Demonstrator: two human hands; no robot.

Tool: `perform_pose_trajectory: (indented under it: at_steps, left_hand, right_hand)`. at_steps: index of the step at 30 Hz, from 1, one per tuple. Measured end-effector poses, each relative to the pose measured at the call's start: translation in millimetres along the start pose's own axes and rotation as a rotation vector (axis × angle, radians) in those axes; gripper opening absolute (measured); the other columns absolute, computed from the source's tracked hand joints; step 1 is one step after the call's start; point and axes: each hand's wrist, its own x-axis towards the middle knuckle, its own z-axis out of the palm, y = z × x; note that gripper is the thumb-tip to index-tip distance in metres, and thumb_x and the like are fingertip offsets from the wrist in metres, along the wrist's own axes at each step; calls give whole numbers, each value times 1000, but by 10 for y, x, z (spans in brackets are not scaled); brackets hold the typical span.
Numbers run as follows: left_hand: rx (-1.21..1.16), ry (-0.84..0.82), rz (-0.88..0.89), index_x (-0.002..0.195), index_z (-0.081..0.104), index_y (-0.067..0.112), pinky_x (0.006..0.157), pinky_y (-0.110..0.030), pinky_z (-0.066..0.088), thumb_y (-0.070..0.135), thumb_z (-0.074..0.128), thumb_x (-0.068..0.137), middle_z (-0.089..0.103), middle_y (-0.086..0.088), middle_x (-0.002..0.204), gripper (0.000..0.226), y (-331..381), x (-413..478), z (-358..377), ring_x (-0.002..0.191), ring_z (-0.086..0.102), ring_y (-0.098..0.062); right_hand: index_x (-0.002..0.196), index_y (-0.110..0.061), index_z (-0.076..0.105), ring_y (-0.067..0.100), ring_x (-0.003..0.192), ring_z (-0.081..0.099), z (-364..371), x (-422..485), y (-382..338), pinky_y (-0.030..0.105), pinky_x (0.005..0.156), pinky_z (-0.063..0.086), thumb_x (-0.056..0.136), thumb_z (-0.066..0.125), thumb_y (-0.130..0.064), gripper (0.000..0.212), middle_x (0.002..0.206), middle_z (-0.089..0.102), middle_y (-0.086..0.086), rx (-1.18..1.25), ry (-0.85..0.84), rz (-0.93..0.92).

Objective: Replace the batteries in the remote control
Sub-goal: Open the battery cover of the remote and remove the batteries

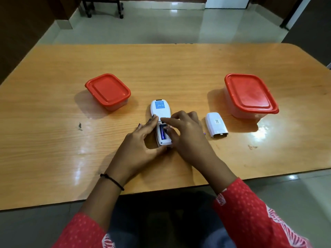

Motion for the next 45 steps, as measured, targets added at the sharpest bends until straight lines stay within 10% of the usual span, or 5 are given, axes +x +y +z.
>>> perform_pose_trajectory:
  at_steps: [13, 22, 26, 33, 45]
  left_hand:
    - [38, -27, 16, 143, 37, 18, 110, -5, 8, 17, 78, 71, 36, 7, 150, 83, -89, 61, -8, 135, 35, -1]
    - [33, -47, 15, 142, 39, 25, 111, -6, 9, 52, 63, 61, 41, 7, 147, 88, -81, 71, -19, 133, 41, -3]
    - [37, -47, 27, 143, 38, 26, 117, -18, 12, 29, 75, 73, 39, 8, 149, 79, -88, 52, -36, 135, 38, -6]
    - [71, 36, 12, 143, 36, 28, 110, -10, 12, 29, 77, 72, 30, 25, 142, 82, -12, -18, -16, 120, 14, 19]
    - [128, 45, 51, 141, 39, 25, 100, 7, 5, 29, 77, 73, 23, 22, 145, 79, -39, -45, 42, 104, 1, 46]
  right_hand:
    - [100, -4, 53, 31, 100, 39, 104, 208, -184, 34, 78, 31, 91, 24, -19, 33, 107, 52, 14, -271, -241, 98]
    - [99, -3, 55, 23, 98, 45, -71, 98, -281, 22, 72, 27, 94, 42, -8, 15, 102, 57, 8, 134, -121, 34]
    - [91, -13, 55, 11, 82, 58, -82, 19, -184, 22, 70, 45, 84, 59, -9, 9, 85, 62, -6, 266, -97, 9]
    - [96, -13, 68, 6, 72, 65, -556, 82, 240, 18, 66, 51, 81, 67, -5, 17, 79, 67, -6, 317, 251, 169]
    - [116, -19, 65, 24, 107, 54, -274, 123, 537, 36, 89, 31, 89, 56, -19, 28, 101, 73, 6, -223, 94, 201]
